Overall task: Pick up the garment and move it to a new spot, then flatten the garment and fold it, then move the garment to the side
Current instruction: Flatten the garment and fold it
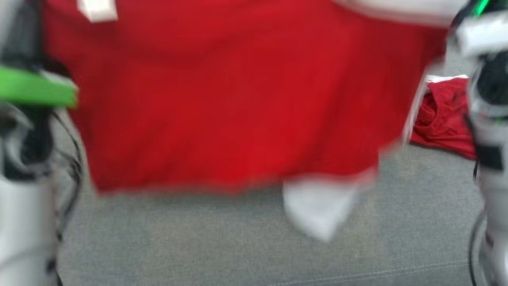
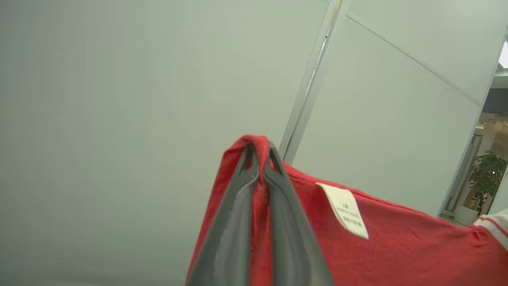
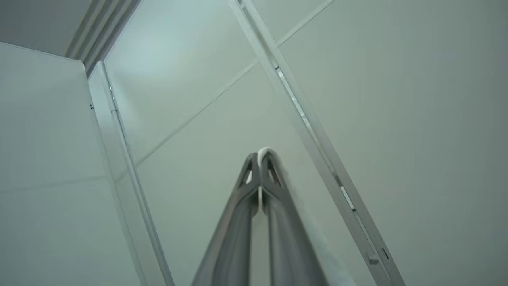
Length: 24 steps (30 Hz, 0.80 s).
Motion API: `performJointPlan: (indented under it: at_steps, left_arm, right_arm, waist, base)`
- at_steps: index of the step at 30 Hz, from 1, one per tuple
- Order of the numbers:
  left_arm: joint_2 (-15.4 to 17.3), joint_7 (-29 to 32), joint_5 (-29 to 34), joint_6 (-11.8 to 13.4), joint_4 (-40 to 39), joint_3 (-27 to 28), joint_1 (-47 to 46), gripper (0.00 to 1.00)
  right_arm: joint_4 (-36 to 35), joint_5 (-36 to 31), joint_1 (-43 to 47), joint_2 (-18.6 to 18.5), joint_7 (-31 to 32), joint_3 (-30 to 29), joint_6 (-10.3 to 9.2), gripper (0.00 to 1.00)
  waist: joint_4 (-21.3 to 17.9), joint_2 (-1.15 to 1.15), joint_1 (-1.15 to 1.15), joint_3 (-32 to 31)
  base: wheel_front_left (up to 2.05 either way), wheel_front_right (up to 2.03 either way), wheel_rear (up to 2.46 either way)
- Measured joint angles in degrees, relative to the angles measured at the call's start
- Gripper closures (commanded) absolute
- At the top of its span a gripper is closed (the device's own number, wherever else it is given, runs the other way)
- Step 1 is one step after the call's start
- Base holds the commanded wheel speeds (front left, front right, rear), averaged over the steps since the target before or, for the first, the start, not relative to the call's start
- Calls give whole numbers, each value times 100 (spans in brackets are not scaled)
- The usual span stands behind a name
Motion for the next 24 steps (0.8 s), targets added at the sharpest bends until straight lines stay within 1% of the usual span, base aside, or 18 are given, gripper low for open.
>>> performJointPlan:
  at_steps: [2,4,5,7,10,14,16,17,19,21,22,24]
  left_arm:
    - [65,-143,20,92,-64,280,-810,100]
    - [119,-215,24,69,-116,341,-1542,100]
    - [121,-222,24,47,-126,352,-1768,100]
    - [122,-287,19,-12,-40,367,-1875,100]
    - [132,-180,-22,-83,258,242,-1592,100]
    - [33,-75,-38,-158,777,-79,-664,100]
    - [-57,-81,-38,-189,1073,-199,-141,100]
    - [-148,-166,-38,-232,1332,-253,313,100]
    - [-157,-313,-36,-289,1602,-242,695,100]
    - [-155,-478,-35,-335,1880,-205,1041,100]
    - [-155,-478,-35,-335,1880,-205,1041,100]
    - [-166,-634,-21,-417,2148,-224,1352,100]
  right_arm:
    - [-90,-36,-1000,186,-230,-307,-94,100]
    - [-169,-22,-1733,261,-425,-503,-94,100]
    - [-166,-22,-1903,257,-471,-528,-86,100]
    - [21,-14,-1894,246,-515,-468,-24,100]
    - [287,-9,-1362,207,-436,-270,20,100]
    - [602,87,-258,190,-346,-108,96,100]
    - [769,294,393,303,-336,-30,131,100]
    - [925,439,1037,469,-319,120,200,100]
    - [1095,559,1612,650,-325,260,275,100]
    - [1272,644,2065,764,-377,391,333,100]
    - [1272,644,2065,764,-377,391,333,100]
    - [1441,688,2407,808,-495,417,377,100]
  waist:
    - [12,0,0,128]
    - [23,0,0,235]
    - [29,0,0,279]
    - [39,0,0,341]
    - [40,0,0,397]
    - [41,0,0,517]
    - [41,0,0,595]
    - [39,0,0,679]
    - [31,0,0,762]
    - [10,0,0,829]
    - [10,0,0,829]
    - [-35,0,0,856]
  base:
    - [0,0,0]
    - [0,0,0]
    - [0,0,0]
    - [0,0,0]
    - [0,0,0]
    - [0,0,0]
    - [0,0,0]
    - [0,0,0]
    - [0,0,0]
    - [0,0,0]
    - [0,0,0]
    - [0,0,0]
